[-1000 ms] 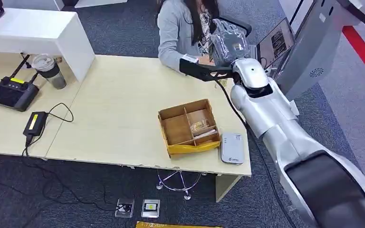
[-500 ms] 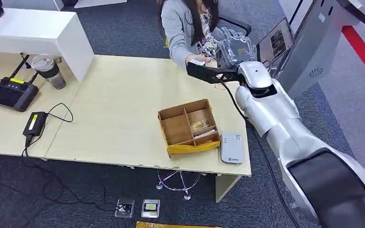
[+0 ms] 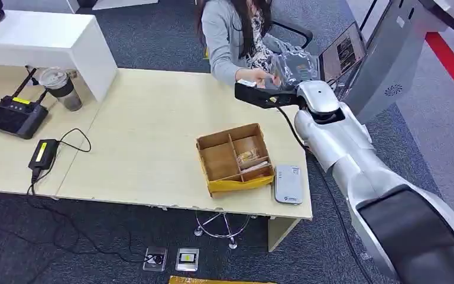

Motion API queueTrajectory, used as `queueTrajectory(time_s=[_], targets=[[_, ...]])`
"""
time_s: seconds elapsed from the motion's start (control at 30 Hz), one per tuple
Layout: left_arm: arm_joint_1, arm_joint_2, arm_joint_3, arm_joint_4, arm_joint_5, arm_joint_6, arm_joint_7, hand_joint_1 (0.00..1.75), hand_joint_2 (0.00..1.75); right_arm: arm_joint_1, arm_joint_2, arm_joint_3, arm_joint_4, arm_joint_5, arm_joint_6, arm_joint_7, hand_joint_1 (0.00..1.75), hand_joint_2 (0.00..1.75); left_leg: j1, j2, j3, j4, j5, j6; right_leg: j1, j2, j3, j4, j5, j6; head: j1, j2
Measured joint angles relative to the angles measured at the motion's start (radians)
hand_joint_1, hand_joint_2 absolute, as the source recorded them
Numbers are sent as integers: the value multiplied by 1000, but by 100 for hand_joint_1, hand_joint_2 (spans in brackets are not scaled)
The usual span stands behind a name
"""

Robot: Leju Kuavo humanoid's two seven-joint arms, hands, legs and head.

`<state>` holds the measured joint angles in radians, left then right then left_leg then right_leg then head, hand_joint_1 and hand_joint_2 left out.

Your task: Pass the card to the sensor for recognition and then transmit it.

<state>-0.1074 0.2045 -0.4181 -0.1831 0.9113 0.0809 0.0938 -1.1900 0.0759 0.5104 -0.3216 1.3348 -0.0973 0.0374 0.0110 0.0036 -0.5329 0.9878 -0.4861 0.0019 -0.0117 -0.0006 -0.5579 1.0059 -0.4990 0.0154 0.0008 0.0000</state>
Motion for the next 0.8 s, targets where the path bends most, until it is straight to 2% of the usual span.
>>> queueTrajectory(time_s=[0.23,0.43,0.5,0.63,0.8], targets=[[0,0,-8,0,0,-2,0,0,0,5,-1,0,6,-32,-10,-28,0,0,0,0,0,0,0,0,0,0,0,0,0,0,0,0],[0,0,-14,0,13,-1,0,0,0,3,-36,-29,10,-160,-21,-50,0,0,0,0,1,1,0,0,0,0,0,0,0,0,0,0],[0,-1,-15,0,25,7,0,0,0,2,-65,-56,11,-231,-20,-53,0,0,0,0,1,1,0,0,0,-1,0,0,0,0,0,0],[5,-6,-15,0,40,27,16,0,0,2,-162,-127,13,-315,10,-42,0,0,-1,-2,-1,3,0,0,0,-3,0,-1,0,0,0,0],[7,-19,-16,0,55,39,30,0,0,5,-297,-202,18,-384,81,17,0,0,-1,-2,-2,5,-2,3,-1,-3,0,-1,1,1,0,0]])
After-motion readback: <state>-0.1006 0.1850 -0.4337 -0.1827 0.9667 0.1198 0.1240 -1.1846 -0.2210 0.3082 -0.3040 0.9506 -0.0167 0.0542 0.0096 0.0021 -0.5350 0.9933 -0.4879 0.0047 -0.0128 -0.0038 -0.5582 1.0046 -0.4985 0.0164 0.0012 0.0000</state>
